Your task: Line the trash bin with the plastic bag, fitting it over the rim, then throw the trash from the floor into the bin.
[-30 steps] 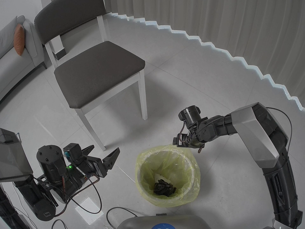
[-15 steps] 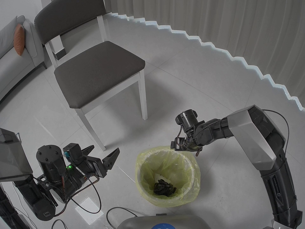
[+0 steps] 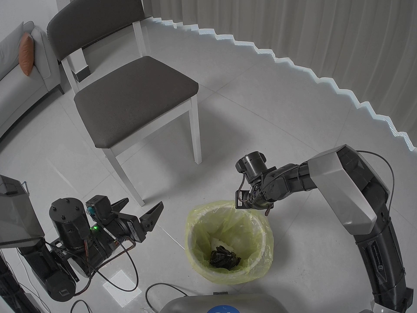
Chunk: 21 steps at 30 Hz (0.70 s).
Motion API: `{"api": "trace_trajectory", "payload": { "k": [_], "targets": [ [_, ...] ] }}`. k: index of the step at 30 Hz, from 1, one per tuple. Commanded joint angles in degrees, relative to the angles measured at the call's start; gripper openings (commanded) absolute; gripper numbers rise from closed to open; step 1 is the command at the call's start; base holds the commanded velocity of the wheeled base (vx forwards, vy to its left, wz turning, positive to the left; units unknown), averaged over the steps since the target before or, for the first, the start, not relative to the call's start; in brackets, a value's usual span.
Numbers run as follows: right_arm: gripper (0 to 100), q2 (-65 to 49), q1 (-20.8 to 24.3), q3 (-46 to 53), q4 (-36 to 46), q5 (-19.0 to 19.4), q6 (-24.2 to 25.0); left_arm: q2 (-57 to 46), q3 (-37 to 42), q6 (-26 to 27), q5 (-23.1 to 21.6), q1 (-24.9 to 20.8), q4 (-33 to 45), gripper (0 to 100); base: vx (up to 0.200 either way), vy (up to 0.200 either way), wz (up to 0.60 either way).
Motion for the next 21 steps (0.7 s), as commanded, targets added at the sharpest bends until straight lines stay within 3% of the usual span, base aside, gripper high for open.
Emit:
{"api": "trace_trajectory", "payload": {
  "k": [1,21],
  "targets": [
    [0,-0.5,-0.1,0.0,-0.1,0.1,0.0,-0.1,0.0,0.0,0.0,0.0,-0.7,100,0.000,0.000,0.00],
    [0,0.1,-3.7,-0.1,-0.4,-0.3,-2.1,0.0,0.1,-0.1,0.0,-0.1,-0.7,100,0.000,0.000,0.00]
  ]
}}
